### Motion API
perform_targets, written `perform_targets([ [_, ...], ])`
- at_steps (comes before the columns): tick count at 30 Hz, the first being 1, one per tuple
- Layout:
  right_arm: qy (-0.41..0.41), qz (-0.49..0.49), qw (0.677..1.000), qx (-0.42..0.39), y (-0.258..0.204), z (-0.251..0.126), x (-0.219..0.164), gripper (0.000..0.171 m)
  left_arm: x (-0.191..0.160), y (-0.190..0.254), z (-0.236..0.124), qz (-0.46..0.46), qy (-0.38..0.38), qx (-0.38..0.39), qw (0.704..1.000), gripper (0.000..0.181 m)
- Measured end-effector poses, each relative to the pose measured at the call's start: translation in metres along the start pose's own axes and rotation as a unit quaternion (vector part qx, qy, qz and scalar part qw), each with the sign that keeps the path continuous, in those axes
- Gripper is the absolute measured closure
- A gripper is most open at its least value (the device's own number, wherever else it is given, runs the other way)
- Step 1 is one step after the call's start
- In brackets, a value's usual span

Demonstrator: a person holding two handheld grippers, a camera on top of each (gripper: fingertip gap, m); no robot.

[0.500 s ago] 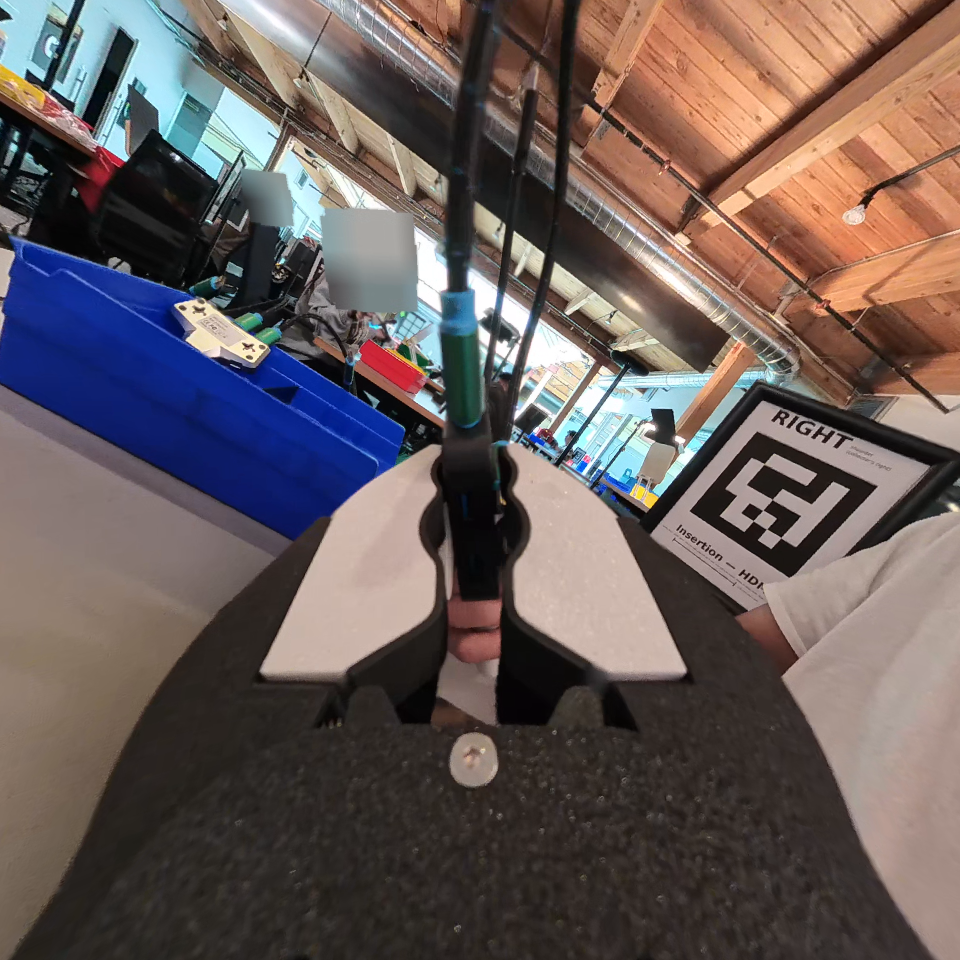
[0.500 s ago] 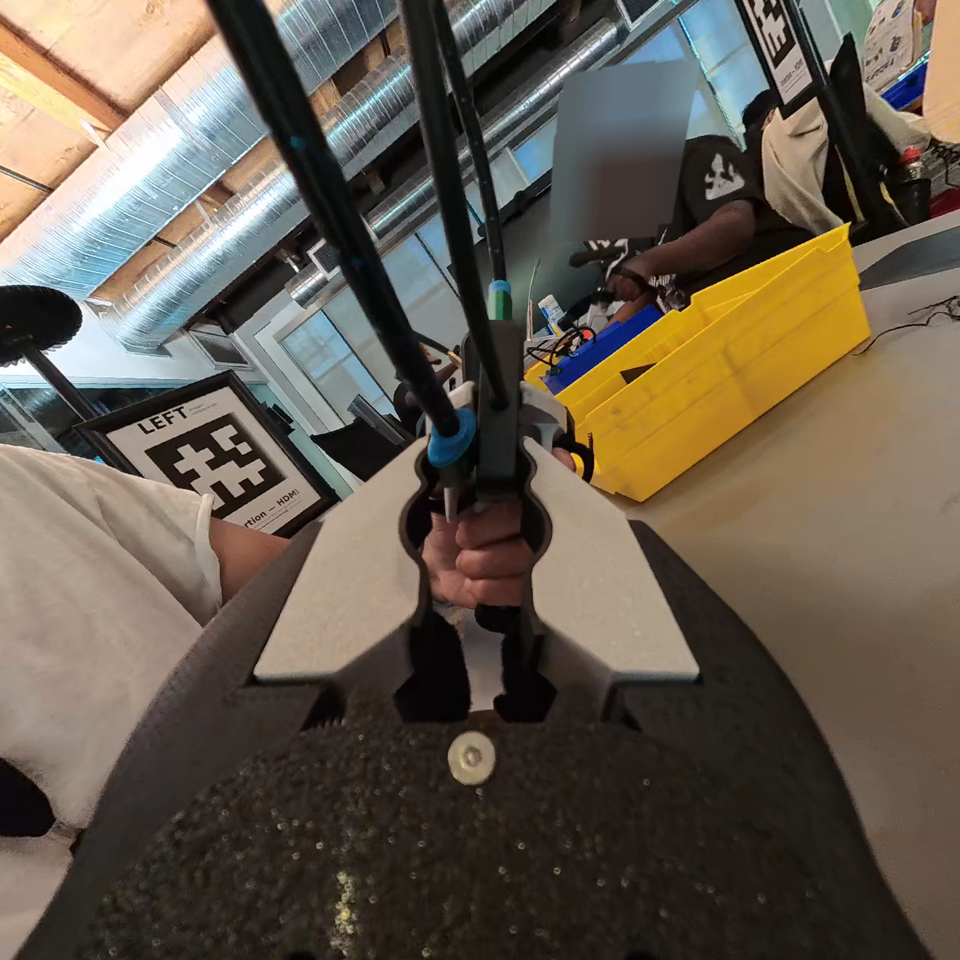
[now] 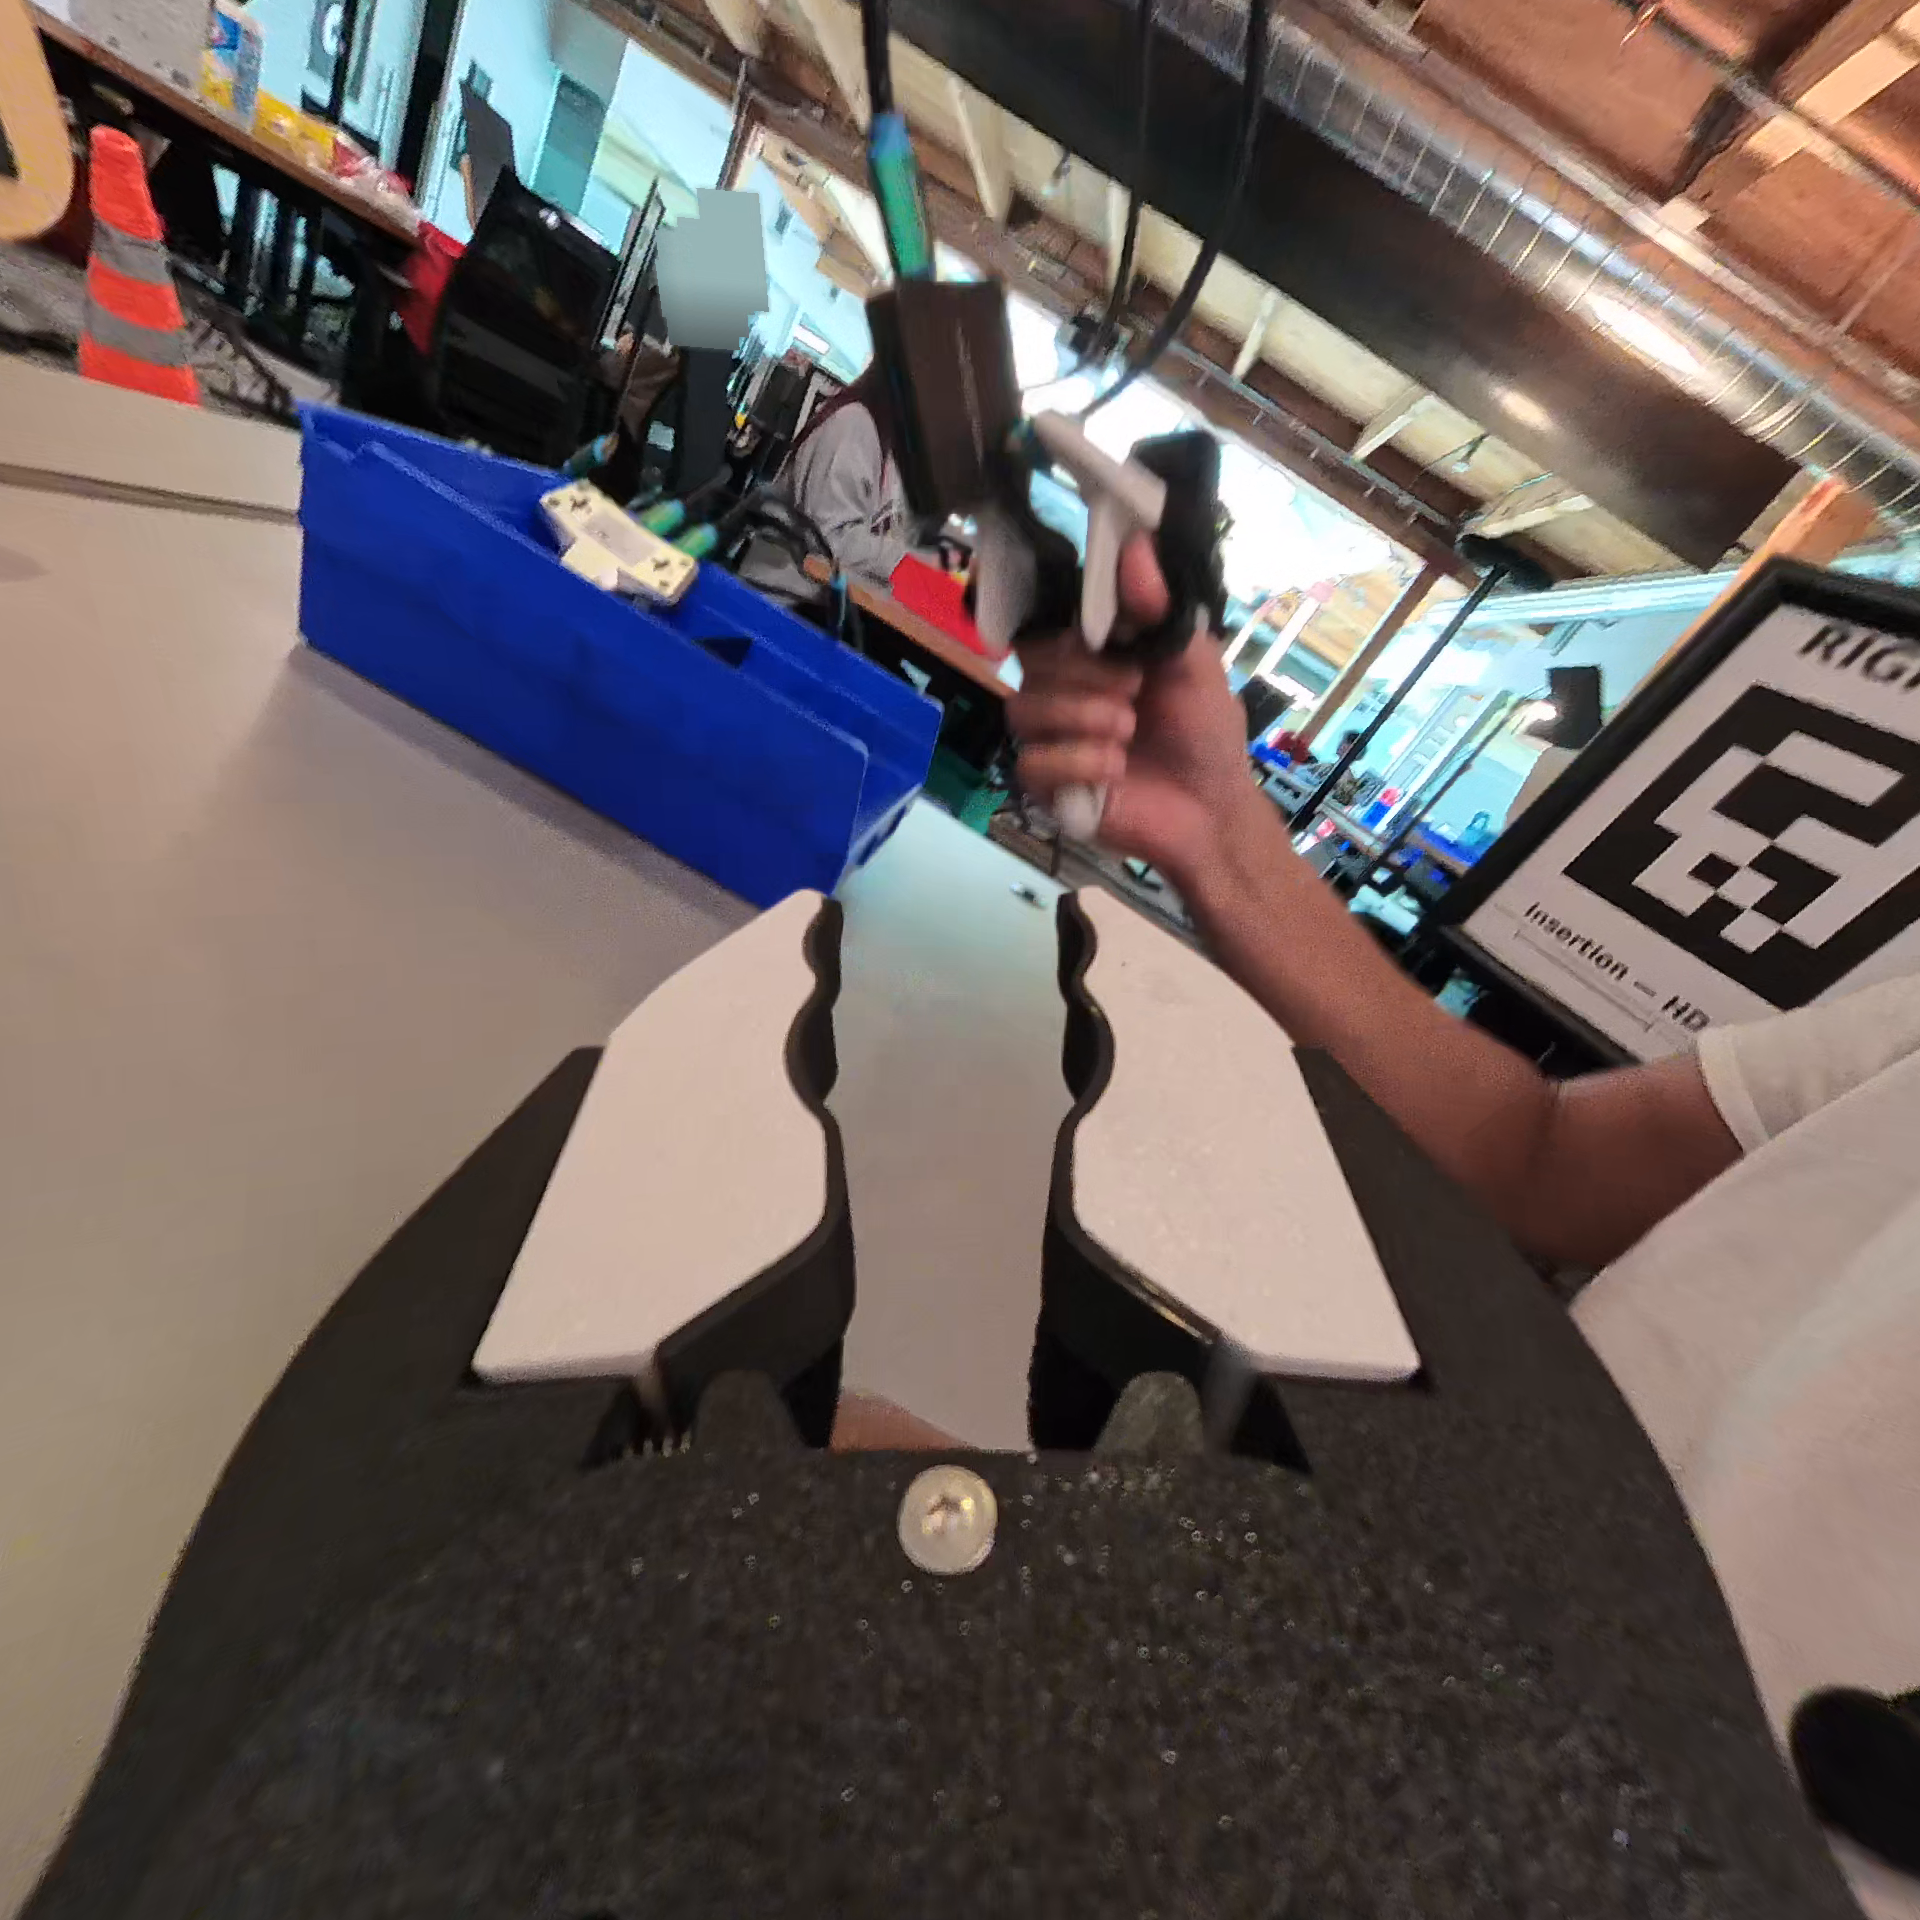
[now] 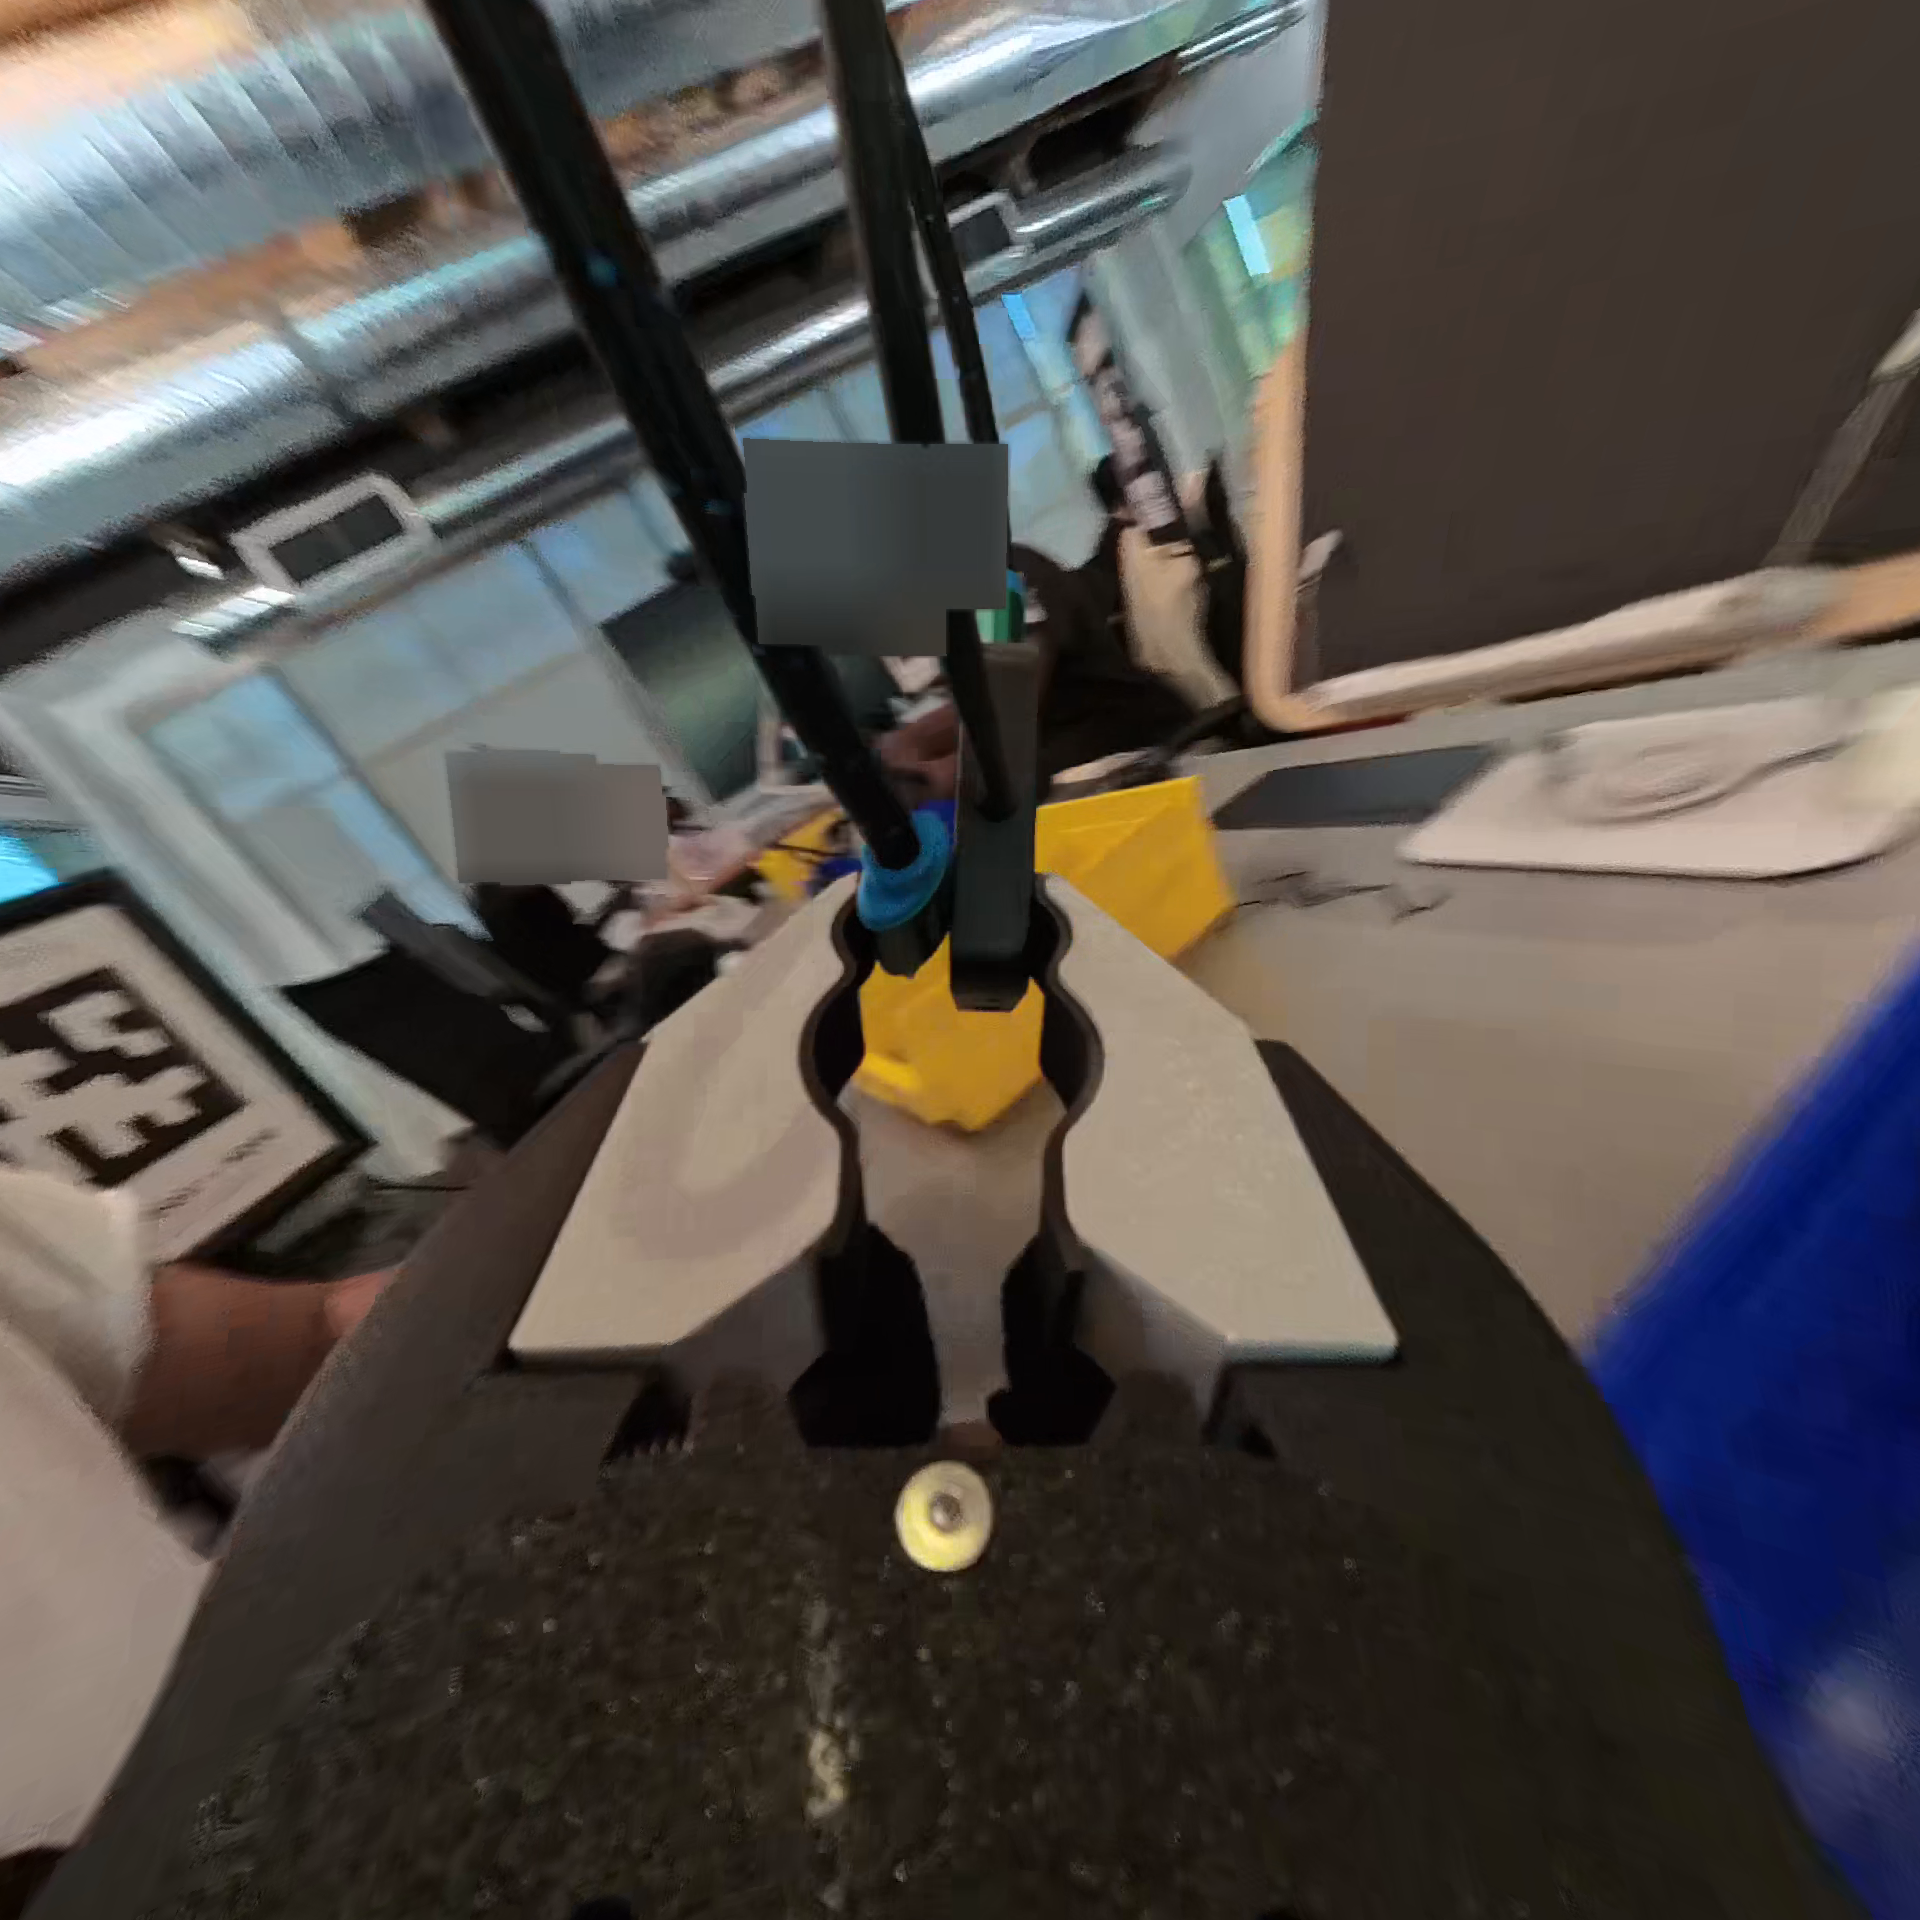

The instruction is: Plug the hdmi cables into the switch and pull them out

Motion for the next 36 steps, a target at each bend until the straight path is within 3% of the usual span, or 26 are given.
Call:
perform_targets([
  [5,-0.072,-0.092,0.97,-0.215,0.05,-0.075,0.085,0.143,-0.017,0.017,-0.028,0.022,-0.017,0.026,0.999,0.145],
  [10,-0.258,-0.045,0.929,-0.262,0.132,-0.107,0.122,0.143,-0.014,0.025,-0.035,0.052,-0.013,0.032,0.998,0.148],
  [18,-0.521,-0.037,0.823,-0.225,0.211,-0.088,0.125,0.143,-0.022,0.026,-0.029,0.075,-0.045,0.039,0.995,0.148],
  [21,-0.604,-0.055,0.76,-0.233,0.233,-0.072,0.107,0.142,-0.026,0.028,-0.026,0.092,-0.062,0.04,0.993,0.148],
  [25,-0.649,-0.068,0.712,-0.259,0.25,-0.053,0.101,0.14,-0.031,0.028,-0.024,0.091,-0.076,0.038,0.992,0.149],
  [27,-0.685,-0.069,0.672,-0.273,0.255,-0.052,0.097,0.137,-0.032,0.026,-0.024,0.09,-0.076,0.039,0.992,0.149],
  [32,-0.688,-0.117,0.652,-0.296,0.26,-0.038,0.096,0.133,-0.031,0.015,-0.028,0.116,-0.079,0.092,0.986,0.148],
  [36,-0.66,-0.117,0.679,-0.301,0.248,-0.034,0.108,0.114,-0.027,0.002,-0.039,0.204,-0.096,0.187,0.956,0.141],
])
Point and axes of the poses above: each gripper's, where its closed fingertips meet, z out along the fingers, x out of its top, y = z × x across the jaws, the point moved 7 cm from there along -z, back along the fingers, and after that the axes turned 6 degrees about -y, right-handed, at the moved point
